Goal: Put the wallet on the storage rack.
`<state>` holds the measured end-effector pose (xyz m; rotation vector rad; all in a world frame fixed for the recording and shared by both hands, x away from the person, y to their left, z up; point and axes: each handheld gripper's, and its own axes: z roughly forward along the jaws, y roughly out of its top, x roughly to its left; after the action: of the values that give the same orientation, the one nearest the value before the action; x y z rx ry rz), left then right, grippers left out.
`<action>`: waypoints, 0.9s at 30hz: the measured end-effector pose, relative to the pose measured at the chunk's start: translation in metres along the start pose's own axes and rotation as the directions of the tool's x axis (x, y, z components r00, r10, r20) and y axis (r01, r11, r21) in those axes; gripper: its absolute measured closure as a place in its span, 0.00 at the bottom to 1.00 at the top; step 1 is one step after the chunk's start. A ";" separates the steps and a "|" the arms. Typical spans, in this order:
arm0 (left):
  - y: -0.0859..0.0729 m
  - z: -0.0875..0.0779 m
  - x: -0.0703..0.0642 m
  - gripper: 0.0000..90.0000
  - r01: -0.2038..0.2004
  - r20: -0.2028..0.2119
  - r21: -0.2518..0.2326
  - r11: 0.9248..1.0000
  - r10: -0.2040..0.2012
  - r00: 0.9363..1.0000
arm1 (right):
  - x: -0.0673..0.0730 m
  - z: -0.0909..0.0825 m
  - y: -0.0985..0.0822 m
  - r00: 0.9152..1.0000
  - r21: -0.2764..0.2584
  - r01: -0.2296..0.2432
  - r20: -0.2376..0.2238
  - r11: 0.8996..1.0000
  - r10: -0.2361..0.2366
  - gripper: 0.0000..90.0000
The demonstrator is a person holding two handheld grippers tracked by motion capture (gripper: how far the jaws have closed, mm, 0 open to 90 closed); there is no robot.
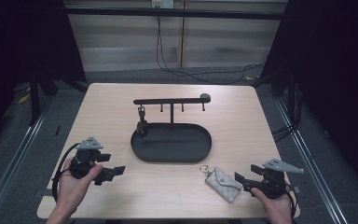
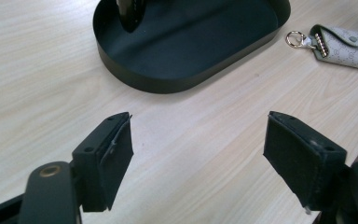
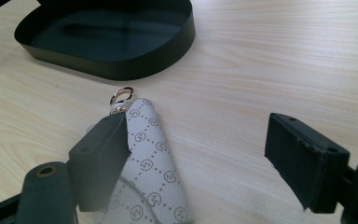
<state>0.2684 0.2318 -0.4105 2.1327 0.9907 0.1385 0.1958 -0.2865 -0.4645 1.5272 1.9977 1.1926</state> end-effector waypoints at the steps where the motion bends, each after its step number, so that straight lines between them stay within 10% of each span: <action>1: -0.004 0.001 0.000 0.25 0.007 0.011 -0.003 1.000 -0.007 1.000 | 0.000 0.000 0.000 1.000 0.004 -0.002 -0.001 1.000 0.002 0.23; 12: -0.057 0.001 0.000 0.24 0.066 0.027 -0.021 0.998 -0.066 0.997 | 0.006 0.007 0.009 0.997 0.085 0.021 -0.072 0.996 -0.015 0.18; 27: -0.074 0.008 -0.006 0.22 0.064 0.013 -0.037 0.997 -0.063 0.998 | 0.014 0.014 0.024 0.985 0.180 0.084 -0.163 0.980 -0.055 0.25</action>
<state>0.2227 0.2529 -0.4656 2.0635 1.0400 0.1123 0.2159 -0.2665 -0.4508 1.4739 2.3047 1.1581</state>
